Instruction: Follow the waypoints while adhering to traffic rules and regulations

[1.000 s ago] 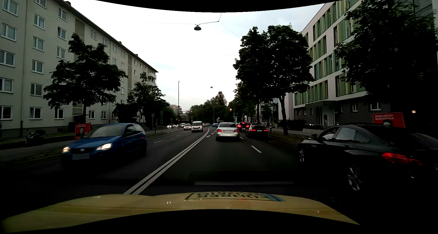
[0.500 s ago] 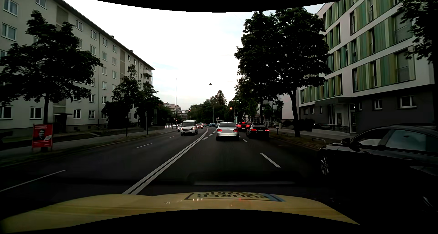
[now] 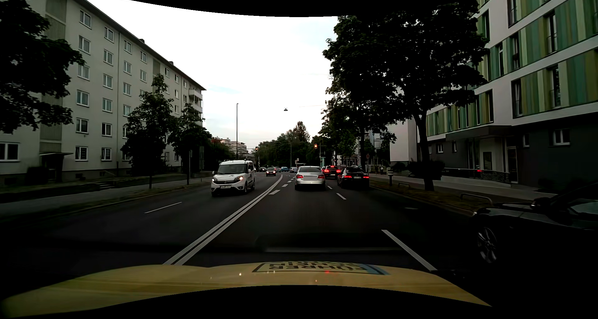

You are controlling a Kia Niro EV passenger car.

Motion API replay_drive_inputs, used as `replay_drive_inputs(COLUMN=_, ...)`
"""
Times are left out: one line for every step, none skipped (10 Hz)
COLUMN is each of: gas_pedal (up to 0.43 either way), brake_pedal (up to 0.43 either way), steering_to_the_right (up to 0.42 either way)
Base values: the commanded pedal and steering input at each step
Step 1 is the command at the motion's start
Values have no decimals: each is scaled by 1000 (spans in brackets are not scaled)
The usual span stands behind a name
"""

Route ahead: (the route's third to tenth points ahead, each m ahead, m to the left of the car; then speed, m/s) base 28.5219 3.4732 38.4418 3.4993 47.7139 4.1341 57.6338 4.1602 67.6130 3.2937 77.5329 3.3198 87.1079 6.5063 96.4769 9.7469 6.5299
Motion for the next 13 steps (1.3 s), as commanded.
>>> replay_drive_inputs(gas_pedal=0, brake_pedal=0, steering_to_the_right=-1)
replay_drive_inputs(gas_pedal=0, brake_pedal=0, steering_to_the_right=-1)
replay_drive_inputs(gas_pedal=0, brake_pedal=0, steering_to_the_right=-1)
replay_drive_inputs(gas_pedal=0, brake_pedal=0, steering_to_the_right=-1)
replay_drive_inputs(gas_pedal=0, brake_pedal=0, steering_to_the_right=-1)
replay_drive_inputs(gas_pedal=0, brake_pedal=0, steering_to_the_right=-1)
replay_drive_inputs(gas_pedal=0, brake_pedal=0, steering_to_the_right=-1)
replay_drive_inputs(gas_pedal=0, brake_pedal=0, steering_to_the_right=-1)
replay_drive_inputs(gas_pedal=0, brake_pedal=0, steering_to_the_right=-1)
replay_drive_inputs(gas_pedal=0, brake_pedal=0, steering_to_the_right=-1)
replay_drive_inputs(gas_pedal=0, brake_pedal=0, steering_to_the_right=-1)
replay_drive_inputs(gas_pedal=0, brake_pedal=0, steering_to_the_right=-1)
replay_drive_inputs(gas_pedal=0, brake_pedal=0, steering_to_the_right=-1)
